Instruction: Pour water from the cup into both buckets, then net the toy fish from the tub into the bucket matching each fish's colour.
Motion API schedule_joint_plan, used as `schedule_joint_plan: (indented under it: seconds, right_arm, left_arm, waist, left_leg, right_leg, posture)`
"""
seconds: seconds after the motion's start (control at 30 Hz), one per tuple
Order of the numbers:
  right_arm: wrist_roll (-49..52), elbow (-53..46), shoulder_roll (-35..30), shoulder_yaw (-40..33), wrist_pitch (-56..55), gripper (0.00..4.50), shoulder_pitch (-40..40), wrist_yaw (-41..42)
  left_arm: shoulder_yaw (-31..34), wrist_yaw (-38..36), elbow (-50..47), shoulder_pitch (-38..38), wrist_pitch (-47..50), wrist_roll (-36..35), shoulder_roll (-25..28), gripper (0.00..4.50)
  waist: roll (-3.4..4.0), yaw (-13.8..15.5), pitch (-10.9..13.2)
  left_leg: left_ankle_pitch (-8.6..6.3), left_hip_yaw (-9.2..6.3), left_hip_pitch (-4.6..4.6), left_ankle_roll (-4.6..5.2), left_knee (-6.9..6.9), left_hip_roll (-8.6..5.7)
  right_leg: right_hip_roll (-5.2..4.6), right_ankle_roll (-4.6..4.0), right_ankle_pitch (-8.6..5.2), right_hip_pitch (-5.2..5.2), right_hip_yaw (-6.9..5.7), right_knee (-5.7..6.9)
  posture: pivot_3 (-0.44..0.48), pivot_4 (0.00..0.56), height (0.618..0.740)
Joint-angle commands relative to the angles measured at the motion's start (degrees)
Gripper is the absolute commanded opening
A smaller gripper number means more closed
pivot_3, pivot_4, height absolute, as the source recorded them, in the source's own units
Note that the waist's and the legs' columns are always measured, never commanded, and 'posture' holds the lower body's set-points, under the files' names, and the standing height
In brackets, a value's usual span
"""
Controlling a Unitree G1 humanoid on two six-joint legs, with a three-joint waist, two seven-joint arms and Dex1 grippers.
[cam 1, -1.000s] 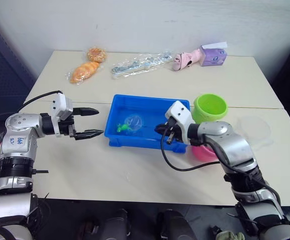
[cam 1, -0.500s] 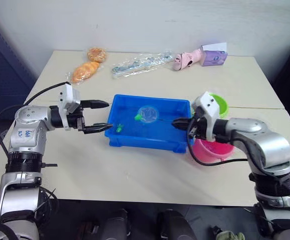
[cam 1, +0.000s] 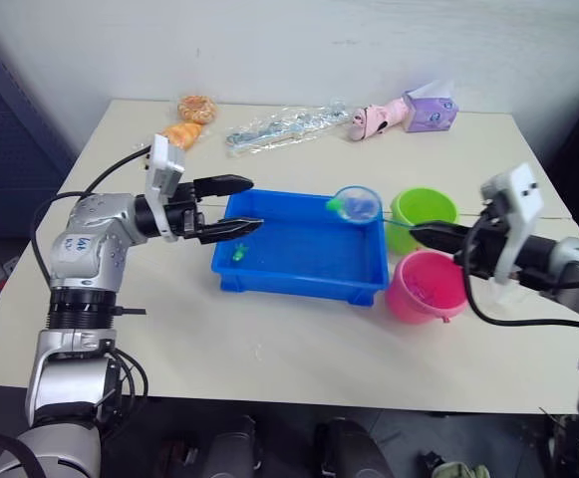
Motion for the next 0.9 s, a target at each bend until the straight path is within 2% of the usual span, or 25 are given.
schedule_joint_plan:
  seconds: [0.03, 0.3, 0.57, 0.9]
  right_arm:
    - [0.89, -0.50, -2.89, -5.10, -0.64, 0.00, 1.58, -1.14]
    - [-2.18, 3.37, -5.18, -7.62, -5.57, 0.00, 3.82, -6.00]
    - [-10.51, 6.52, -6.88, -1.93, -13.28, 0.00, 7.43, -11.73]
    - [-6.41, 2.71, -5.10, -2.68, -16.24, 0.00, 8.05, -8.86]
  left_arm:
    - [-0.46, 0.77, -3.74, -0.14, 0.70, -1.58, -1.37, 4.45]
    - [-1.56, 1.45, -3.94, 0.40, 0.51, -1.07, -3.35, 4.45]
    - [-2.00, 2.13, -4.56, 0.81, 0.53, -1.21, -4.20, 4.45]
    - [0.28, 0.09, -2.91, 3.80, -3.62, -0.71, -1.35, 4.45]
  waist:
    - [0.00, -0.02, 0.00]
    - [0.01, -0.25, 0.00]
    - [0.01, 0.17, 0.00]
    - [0.01, -0.06, 0.00]
  left_leg:
    - [0.00, 0.00, 0.01, 0.00, 0.00, 0.00]
    - [0.04, 0.03, 0.06, -0.06, -0.02, 0.03]
    - [0.03, 0.03, 0.05, -0.05, 0.00, 0.01]
    - [0.06, 0.03, 0.07, -0.09, -0.04, 0.07]
  right_leg:
    - [0.00, 0.00, 0.00, 0.00, 0.01, 0.00]
    - [0.05, 0.00, 0.00, 0.02, 0.04, -0.01]
    - [0.04, 0.00, 0.00, 0.05, 0.04, -0.04]
    - [0.10, 0.00, 0.00, 0.04, 0.03, -0.04]
  posture:
    - [0.000, 0.150, 0.740]
    - [0.000, 0.150, 0.740]
    - [0.000, 0.150, 0.740]
    - [0.000, 0.150, 0.740]
